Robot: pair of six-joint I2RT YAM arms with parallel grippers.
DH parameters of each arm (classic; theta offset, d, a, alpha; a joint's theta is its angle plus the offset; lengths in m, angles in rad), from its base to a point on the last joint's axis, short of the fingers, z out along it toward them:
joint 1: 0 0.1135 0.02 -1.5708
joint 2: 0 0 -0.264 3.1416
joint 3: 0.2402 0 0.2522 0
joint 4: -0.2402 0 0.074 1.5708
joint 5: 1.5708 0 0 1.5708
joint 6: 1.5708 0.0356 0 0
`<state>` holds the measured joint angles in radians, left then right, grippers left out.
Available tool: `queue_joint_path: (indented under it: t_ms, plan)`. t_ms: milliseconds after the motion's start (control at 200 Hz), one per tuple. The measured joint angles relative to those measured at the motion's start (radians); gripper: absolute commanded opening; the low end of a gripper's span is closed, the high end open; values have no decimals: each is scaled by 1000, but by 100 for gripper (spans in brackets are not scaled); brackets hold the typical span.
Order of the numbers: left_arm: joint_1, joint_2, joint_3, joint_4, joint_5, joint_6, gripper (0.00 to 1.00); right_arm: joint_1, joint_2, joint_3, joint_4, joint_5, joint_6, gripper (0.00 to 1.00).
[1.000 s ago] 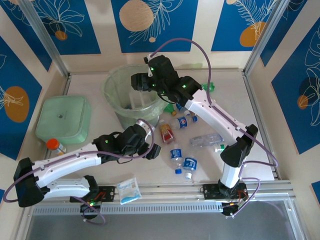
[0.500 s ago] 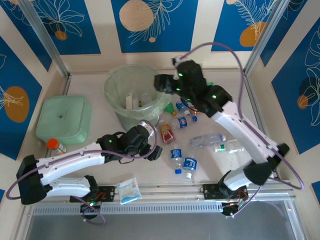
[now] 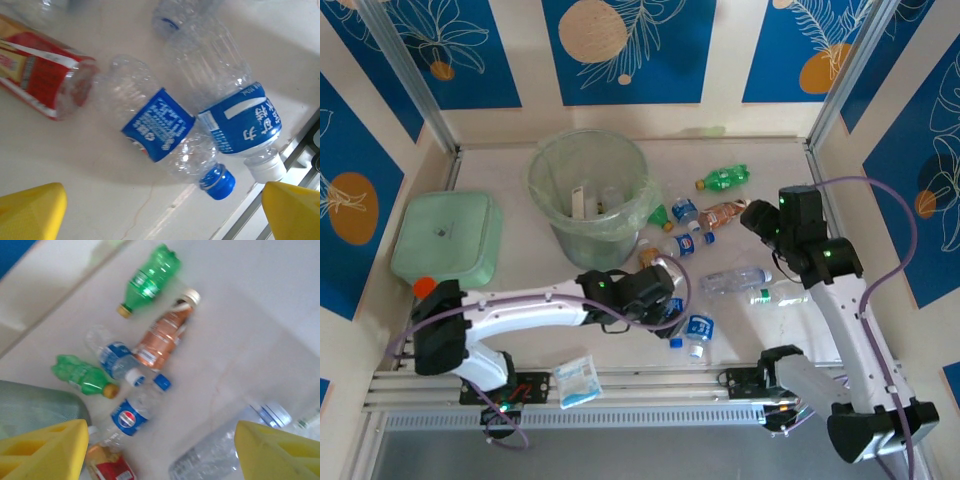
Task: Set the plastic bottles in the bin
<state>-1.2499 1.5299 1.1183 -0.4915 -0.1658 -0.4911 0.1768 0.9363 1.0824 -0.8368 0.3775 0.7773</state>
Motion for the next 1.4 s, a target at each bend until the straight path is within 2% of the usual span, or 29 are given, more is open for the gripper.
queue_joint_path:
  t_ms: [240,400,580,770,1120,1401]
  plan:
    - [-51,161,73,-35,-3,-85,86,-48,-56,-105,-34,-68,16,77]
    - [-60,251,151,-95,-56,-136,82,-59,-64,-130,-32,-102,15,77]
    - [-60,321,222,-161,-124,-177,82,-73,-77,-157,-32,-134,0,77]
    - [-60,390,272,-181,-136,-191,84,-87,-108,-199,-33,-157,-13,77]
    - [-41,430,281,-180,-132,-193,87,-102,-147,-230,-47,-176,-28,77]
    - [-20,480,282,-174,-104,-192,75,-112,-154,-241,-47,-177,-42,77]
